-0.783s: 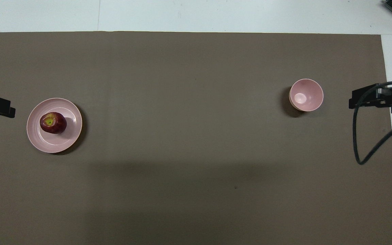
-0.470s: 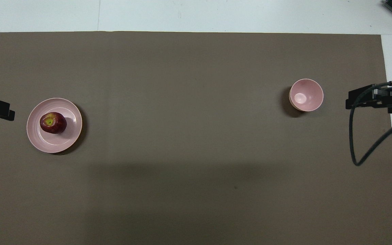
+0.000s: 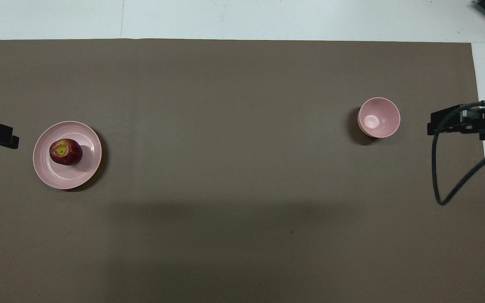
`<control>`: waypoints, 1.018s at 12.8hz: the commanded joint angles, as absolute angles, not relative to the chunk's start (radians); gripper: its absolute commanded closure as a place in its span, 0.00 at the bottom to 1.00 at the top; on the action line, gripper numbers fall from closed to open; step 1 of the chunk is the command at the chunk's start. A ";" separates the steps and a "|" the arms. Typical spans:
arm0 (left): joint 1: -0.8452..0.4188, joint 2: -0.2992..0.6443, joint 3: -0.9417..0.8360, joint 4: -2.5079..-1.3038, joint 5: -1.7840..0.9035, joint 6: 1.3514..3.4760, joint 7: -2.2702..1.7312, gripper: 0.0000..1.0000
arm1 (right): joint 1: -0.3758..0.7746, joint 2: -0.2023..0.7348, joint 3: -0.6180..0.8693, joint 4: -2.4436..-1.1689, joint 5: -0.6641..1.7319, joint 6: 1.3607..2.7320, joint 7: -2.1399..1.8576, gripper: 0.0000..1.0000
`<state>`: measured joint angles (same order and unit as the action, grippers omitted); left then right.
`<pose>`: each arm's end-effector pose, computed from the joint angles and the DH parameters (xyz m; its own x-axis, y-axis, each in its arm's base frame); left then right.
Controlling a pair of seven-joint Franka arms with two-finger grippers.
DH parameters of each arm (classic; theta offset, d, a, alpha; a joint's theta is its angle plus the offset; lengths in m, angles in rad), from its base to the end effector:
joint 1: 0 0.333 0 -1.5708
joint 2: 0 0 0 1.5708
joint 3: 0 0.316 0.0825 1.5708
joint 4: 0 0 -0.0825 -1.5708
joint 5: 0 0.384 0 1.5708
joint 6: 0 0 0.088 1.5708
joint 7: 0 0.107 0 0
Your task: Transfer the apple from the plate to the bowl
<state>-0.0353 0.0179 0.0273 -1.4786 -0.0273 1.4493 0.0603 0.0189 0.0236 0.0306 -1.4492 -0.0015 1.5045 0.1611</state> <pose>0.5478 -0.0077 0.6473 0.9964 -0.0715 -0.0454 -0.0702 -0.9971 0.0295 0.5547 0.0271 0.6625 0.9933 -0.1115 0.0314 -0.1114 -0.9938 -0.0043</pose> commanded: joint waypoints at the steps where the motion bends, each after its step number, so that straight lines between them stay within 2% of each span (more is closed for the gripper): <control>1: -0.040 0.021 0.037 -1.466 -0.037 1.410 0.075 0.00 | 0.012 0.015 0.035 -1.465 -0.009 1.526 0.133 0.00; 10: -0.037 0.060 0.037 -1.522 -0.038 1.474 0.081 0.00 | 0.012 0.012 0.035 -1.465 0.002 1.526 0.132 0.00; 13: -0.032 0.107 0.043 -1.531 -0.035 1.512 0.087 0.00 | 0.012 0.012 0.035 -1.465 0.003 1.526 0.132 0.00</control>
<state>-0.0352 0.0862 0.0340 -1.5119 -0.0273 1.4704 0.0663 0.0193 0.0236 0.0307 -1.4492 -0.0013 1.5045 0.1611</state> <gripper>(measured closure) 0.000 0.000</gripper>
